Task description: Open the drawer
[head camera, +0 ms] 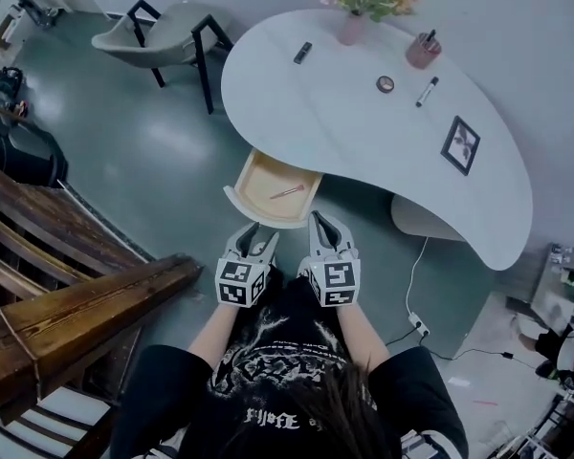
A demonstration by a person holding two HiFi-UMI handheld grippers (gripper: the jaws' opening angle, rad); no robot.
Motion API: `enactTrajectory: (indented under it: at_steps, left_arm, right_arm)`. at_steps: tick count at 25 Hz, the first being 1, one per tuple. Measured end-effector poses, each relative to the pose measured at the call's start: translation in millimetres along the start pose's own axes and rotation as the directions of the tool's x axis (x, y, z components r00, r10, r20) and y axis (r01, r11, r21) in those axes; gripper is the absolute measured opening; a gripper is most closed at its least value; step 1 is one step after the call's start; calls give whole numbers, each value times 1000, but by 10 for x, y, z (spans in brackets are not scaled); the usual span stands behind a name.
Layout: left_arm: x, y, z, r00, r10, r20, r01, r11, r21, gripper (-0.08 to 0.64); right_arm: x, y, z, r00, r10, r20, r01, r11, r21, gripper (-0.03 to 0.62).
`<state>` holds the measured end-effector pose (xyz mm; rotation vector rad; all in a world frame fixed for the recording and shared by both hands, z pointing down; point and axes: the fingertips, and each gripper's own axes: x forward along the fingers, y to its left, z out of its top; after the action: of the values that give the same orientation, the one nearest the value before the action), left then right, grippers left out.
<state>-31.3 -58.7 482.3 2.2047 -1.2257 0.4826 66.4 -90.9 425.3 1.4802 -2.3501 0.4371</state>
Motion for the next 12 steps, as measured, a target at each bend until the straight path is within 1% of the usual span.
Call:
enactTrajectory:
  at_steps: [6, 12]
  left_arm:
    - [-163, -30, 440, 995, -3, 105, -1, 999, 34, 207]
    - [-258, -54, 772, 984, -36, 174, 23, 997, 78, 206]
  right_arm:
    - [10, 46, 281, 998, -18, 56, 19, 1000, -19, 25]
    - [-5, 76, 493, 994, -51, 98, 53, 998, -20, 25]
